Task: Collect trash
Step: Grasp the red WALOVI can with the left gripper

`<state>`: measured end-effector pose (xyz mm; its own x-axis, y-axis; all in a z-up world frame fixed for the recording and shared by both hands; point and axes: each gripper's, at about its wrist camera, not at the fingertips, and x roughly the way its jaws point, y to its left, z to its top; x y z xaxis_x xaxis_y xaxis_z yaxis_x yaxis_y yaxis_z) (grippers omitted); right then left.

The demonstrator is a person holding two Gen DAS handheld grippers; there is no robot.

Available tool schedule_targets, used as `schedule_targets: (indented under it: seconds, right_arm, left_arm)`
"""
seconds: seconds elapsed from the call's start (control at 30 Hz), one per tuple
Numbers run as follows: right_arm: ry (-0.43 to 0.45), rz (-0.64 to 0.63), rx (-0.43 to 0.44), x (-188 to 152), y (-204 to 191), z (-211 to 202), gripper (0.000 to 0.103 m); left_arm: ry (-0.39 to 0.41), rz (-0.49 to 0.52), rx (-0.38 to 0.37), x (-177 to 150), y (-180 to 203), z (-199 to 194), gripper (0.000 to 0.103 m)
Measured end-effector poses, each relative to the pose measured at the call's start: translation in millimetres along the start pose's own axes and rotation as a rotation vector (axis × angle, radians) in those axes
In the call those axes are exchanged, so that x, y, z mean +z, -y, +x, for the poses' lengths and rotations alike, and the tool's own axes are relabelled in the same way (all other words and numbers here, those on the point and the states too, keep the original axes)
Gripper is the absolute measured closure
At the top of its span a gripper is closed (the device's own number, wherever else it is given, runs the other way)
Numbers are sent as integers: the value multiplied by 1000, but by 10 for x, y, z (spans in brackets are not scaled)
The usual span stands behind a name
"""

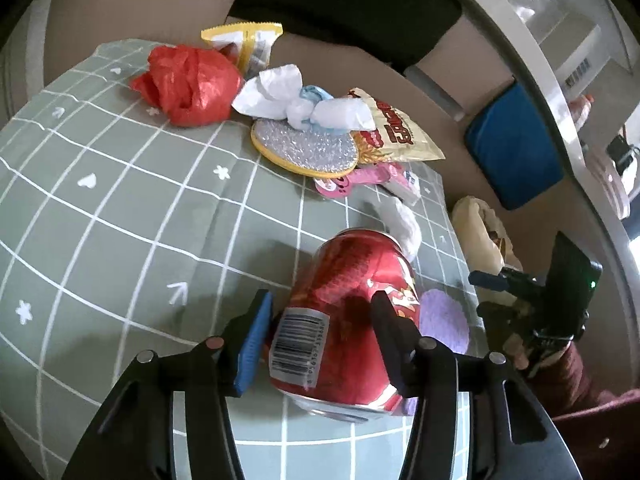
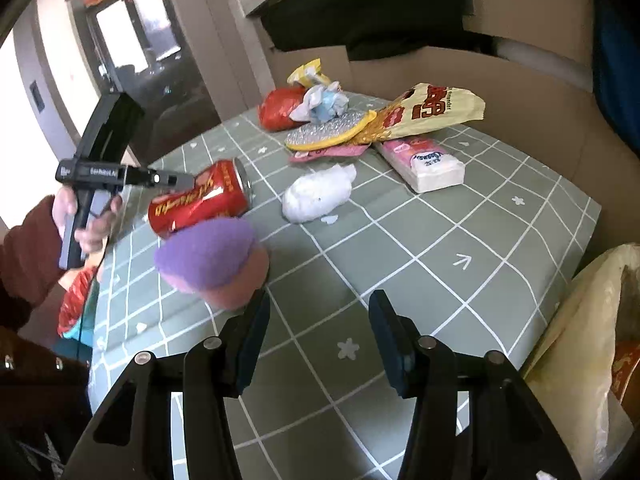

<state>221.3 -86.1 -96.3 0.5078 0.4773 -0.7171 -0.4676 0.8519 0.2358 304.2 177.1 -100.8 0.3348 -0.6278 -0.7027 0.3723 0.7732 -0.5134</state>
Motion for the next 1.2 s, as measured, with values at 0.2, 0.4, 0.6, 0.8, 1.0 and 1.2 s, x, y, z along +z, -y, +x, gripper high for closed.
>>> schedule_targets:
  seconds: [0.2, 0.4, 0.6, 0.8, 1.0, 1.2]
  right_arm:
    - [30, -3, 8, -2, -43, -83, 54]
    - [41, -16, -15, -72, -52, -151, 54]
    - [40, -40, 5, -142, -140, -157, 54]
    - [10, -104, 23, -221, -422, -164, 54]
    - [6, -126, -67, -283, -578, -139, 53]
    - [19, -80, -71, -395, -672, -313, 53]
  left_arm:
    - [-105, -54, -72, 10, 24, 131, 48]
    - [-119, -88, -53, -24, 100, 147, 47]
    - [-65, -159, -23, -130, 262, 209, 50]
    - [109, -163, 93, -391, 580, -57, 69]
    - [299, -186, 288, -832, 765, -288, 69]
    - [394, -228, 385, -961, 792, -345, 69]
